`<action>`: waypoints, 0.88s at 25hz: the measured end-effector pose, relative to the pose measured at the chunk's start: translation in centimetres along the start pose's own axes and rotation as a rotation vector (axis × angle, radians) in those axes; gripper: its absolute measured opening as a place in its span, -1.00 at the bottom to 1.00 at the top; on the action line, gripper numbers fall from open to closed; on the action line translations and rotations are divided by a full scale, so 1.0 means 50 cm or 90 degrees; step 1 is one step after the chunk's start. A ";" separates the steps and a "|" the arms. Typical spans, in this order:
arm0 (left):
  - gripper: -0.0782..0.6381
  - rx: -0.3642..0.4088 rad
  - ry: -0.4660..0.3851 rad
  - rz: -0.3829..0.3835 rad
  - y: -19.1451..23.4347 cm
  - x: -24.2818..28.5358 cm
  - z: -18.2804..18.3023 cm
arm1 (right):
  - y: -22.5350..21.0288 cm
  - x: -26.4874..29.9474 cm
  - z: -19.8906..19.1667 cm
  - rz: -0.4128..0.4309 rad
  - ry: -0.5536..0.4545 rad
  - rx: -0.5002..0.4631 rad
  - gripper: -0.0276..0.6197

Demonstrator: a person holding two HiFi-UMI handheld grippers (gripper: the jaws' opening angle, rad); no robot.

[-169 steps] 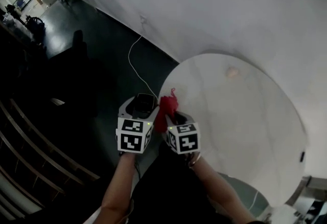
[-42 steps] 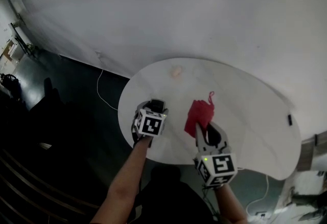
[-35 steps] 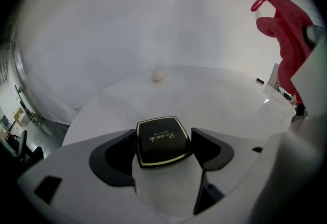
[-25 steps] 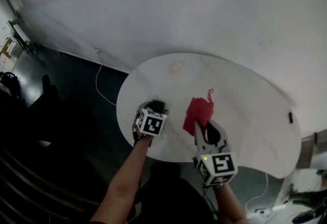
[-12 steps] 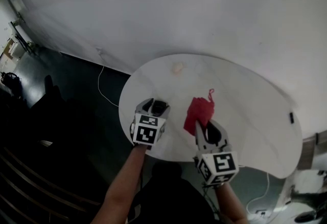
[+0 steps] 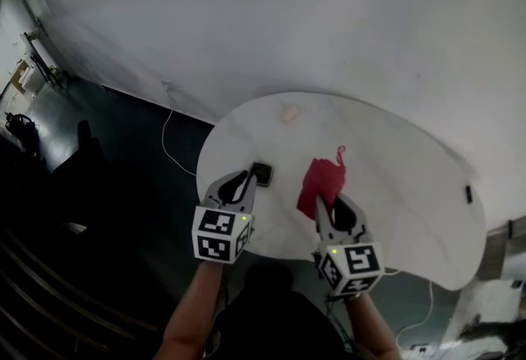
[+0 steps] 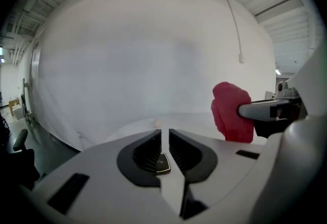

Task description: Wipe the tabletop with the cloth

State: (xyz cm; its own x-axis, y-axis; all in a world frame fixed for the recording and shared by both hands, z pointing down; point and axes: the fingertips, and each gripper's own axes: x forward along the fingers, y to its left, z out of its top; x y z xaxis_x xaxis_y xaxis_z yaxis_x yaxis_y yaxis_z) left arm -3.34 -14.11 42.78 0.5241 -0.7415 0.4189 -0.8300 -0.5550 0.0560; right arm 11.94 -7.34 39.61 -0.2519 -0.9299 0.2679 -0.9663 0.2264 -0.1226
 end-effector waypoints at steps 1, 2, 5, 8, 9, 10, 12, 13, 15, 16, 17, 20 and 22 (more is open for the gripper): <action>-0.67 -0.001 -0.011 0.000 -0.001 -0.011 0.005 | 0.000 0.000 0.000 0.001 0.001 0.003 -0.71; -0.69 -0.002 -0.022 0.000 -0.002 -0.020 0.008 | 0.000 0.000 -0.001 0.001 0.001 0.004 -0.71; -0.75 0.003 -0.043 0.007 -0.003 -0.043 0.014 | -0.001 0.001 0.001 0.004 -0.001 0.010 -0.71; -0.77 -0.004 -0.054 0.014 -0.005 -0.064 0.017 | 0.003 -0.002 0.003 0.013 0.000 0.019 -0.72; -0.77 -0.008 -0.056 0.017 -0.004 -0.071 0.018 | 0.004 -0.002 0.003 0.016 0.001 0.021 -0.72; -0.77 -0.012 -0.059 0.020 -0.003 -0.078 0.018 | 0.005 -0.002 0.003 0.017 0.002 0.022 -0.72; -0.77 -0.017 -0.065 0.025 -0.002 -0.085 0.020 | 0.003 -0.001 -0.001 0.016 0.006 0.025 -0.72; -0.77 -0.017 -0.068 0.026 -0.001 -0.088 0.021 | 0.002 -0.001 -0.003 0.014 0.007 0.026 -0.72; -0.77 -0.016 -0.072 0.028 -0.001 -0.095 0.021 | 0.006 -0.003 -0.009 0.013 0.007 0.028 -0.72; -0.77 -0.016 -0.073 0.028 0.000 -0.099 0.020 | 0.009 -0.005 -0.013 0.013 0.007 0.030 -0.72; -0.77 -0.016 -0.073 0.029 0.000 -0.102 0.018 | 0.012 -0.005 -0.016 0.014 0.009 0.032 -0.72; -0.77 -0.020 -0.073 0.028 -0.006 -0.103 0.018 | 0.015 -0.003 -0.020 0.018 0.014 0.030 -0.72; -0.77 -0.019 -0.072 0.024 -0.015 -0.102 0.019 | 0.016 -0.003 -0.018 0.019 0.014 0.028 -0.72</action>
State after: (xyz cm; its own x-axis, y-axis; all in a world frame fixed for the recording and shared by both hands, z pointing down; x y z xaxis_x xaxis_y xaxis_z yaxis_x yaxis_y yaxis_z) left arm -5.22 -10.29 39.72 0.5094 -0.8005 0.3158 -0.8538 -0.5159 0.0695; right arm 11.17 -6.74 40.31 -0.2825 -0.9160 0.2848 -0.9550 0.2406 -0.1734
